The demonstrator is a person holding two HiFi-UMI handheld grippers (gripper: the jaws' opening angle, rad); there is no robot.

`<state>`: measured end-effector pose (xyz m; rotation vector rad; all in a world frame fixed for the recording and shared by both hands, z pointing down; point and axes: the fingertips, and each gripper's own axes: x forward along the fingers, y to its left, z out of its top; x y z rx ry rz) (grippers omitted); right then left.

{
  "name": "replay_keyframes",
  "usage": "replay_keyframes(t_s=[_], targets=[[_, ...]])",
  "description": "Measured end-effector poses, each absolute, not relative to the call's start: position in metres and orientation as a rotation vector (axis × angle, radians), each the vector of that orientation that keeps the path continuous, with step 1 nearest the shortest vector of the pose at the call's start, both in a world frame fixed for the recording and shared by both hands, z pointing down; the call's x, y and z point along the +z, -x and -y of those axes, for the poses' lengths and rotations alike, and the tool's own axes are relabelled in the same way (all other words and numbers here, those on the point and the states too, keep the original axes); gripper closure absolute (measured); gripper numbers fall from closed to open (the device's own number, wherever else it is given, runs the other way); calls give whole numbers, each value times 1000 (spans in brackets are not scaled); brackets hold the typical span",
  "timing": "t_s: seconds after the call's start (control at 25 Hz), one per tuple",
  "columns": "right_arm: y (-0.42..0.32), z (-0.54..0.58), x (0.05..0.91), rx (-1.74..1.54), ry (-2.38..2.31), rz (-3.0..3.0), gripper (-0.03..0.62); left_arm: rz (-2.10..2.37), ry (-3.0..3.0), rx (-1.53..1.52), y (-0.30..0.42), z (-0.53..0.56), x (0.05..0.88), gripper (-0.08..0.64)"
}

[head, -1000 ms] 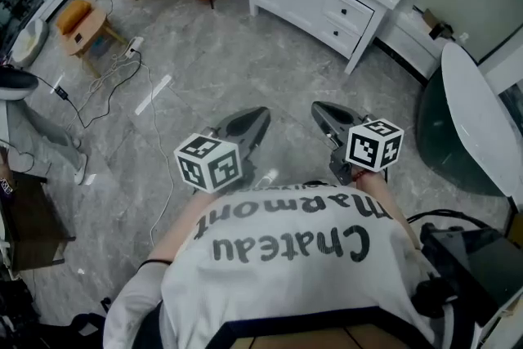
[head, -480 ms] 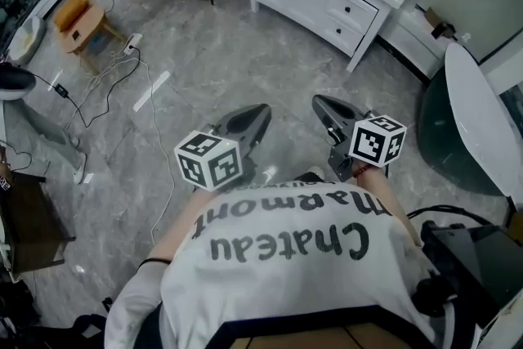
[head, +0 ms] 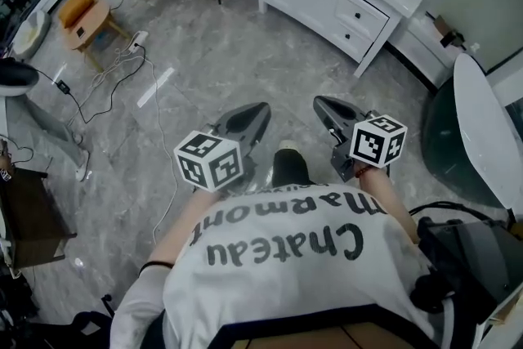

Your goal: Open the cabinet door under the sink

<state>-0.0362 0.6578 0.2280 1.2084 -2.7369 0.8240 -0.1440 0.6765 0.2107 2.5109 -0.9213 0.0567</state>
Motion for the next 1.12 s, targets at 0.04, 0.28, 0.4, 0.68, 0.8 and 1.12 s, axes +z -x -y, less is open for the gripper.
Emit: replay_keyframes(t_s=[0.04, 0.28, 0.4, 0.68, 0.8, 1.12], targets=[[37, -651, 229, 828, -1201, 2740, 580, 933, -2510, 51, 145, -670, 210, 555], [38, -603, 241, 837, -1158, 2714, 580, 972, -2465, 53, 152, -626, 219, 555], [35, -567, 241, 824, -1141, 2703, 580, 982, -2446, 52, 151, -593, 221, 555], [21, -490, 241, 826, -1117, 2659, 581, 1010, -2402, 79, 145, -518, 225, 555], [16, -462, 238, 802, -1116, 2652, 580, 1011, -2387, 82, 141, -488, 227, 555], [-14, -395, 248, 834, -1132, 2620, 580, 1008, -2352, 92, 118, -419, 240, 555]])
